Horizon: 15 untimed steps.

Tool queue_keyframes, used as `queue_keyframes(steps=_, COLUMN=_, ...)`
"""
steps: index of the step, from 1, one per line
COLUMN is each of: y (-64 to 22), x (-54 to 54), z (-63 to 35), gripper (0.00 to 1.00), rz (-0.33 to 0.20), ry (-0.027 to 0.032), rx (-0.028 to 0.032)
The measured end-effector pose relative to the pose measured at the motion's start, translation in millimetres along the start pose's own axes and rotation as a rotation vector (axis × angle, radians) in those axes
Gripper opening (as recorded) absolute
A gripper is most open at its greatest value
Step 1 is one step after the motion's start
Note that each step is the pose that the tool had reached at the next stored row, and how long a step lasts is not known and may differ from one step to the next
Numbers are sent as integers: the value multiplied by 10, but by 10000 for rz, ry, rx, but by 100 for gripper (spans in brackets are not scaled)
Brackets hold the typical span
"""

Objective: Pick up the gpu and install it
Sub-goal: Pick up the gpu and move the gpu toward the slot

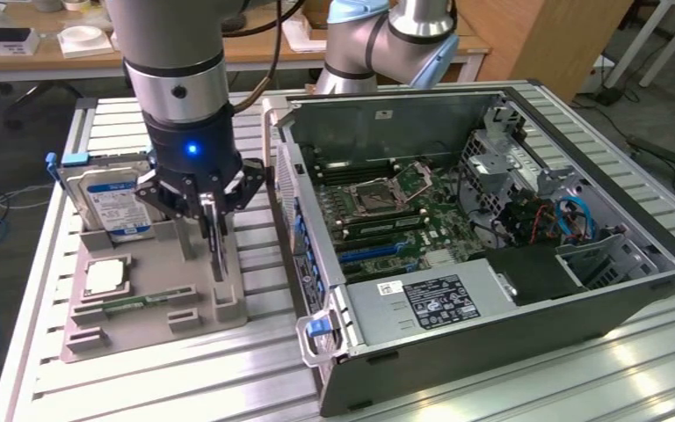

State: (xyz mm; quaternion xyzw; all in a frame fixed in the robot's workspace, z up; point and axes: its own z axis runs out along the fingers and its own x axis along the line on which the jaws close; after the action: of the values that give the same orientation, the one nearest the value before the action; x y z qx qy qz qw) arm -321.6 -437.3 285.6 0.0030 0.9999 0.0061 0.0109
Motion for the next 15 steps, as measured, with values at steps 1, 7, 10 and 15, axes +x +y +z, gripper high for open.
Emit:
queue_keyframes(steps=1, y=0, x=0, z=-10, gripper=26, rz=0, ry=0, rx=0)
queue_keyframes(steps=7, y=0, x=-1, z=-48, gripper=26, rz=0, ry=0, rx=-2)
queue_keyframes(steps=10, y=1, x=-1, z=-69, gripper=26, rz=0, ry=0, rx=-3)
queue_keyframes(steps=15, y=1, x=-2, z=-111, gripper=26, rz=0, ry=0, rx=-3)
